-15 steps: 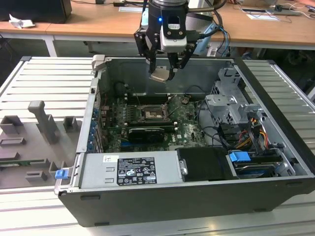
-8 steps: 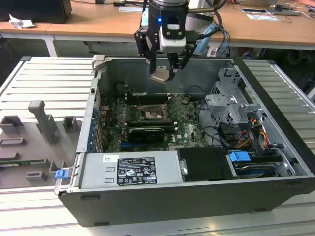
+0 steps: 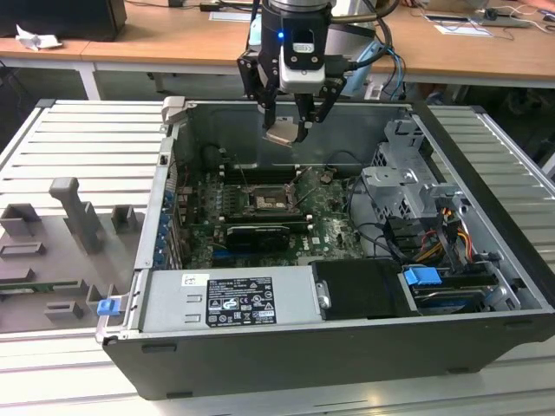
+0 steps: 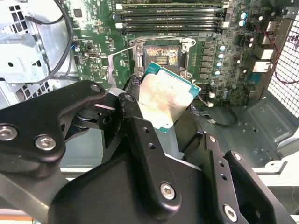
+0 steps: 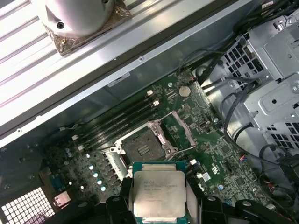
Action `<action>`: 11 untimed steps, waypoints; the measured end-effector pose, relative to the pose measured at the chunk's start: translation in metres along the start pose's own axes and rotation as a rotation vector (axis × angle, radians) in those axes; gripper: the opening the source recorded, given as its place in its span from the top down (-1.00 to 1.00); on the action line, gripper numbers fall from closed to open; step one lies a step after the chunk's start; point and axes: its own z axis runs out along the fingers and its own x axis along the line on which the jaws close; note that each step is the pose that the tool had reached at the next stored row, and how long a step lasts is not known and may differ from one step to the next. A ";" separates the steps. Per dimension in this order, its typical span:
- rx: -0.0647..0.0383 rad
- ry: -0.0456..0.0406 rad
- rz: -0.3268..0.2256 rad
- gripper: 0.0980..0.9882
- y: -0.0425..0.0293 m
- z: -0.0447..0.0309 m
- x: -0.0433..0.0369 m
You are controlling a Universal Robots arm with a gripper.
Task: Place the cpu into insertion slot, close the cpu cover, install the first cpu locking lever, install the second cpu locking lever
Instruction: 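Place the cpu into insertion slot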
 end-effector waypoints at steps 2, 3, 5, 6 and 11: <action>0.000 -0.0003 0.003 0.01 0.0000 0.0000 0.0000; 0.000 -0.0013 0.015 0.01 0.0000 0.0002 0.0000; -0.001 -0.0023 0.026 0.01 -0.0001 0.0004 0.0000; -0.001 -0.0028 0.031 0.01 0.0000 0.0005 0.0000; -0.002 -0.0098 0.112 0.01 -0.0003 0.0015 -0.0001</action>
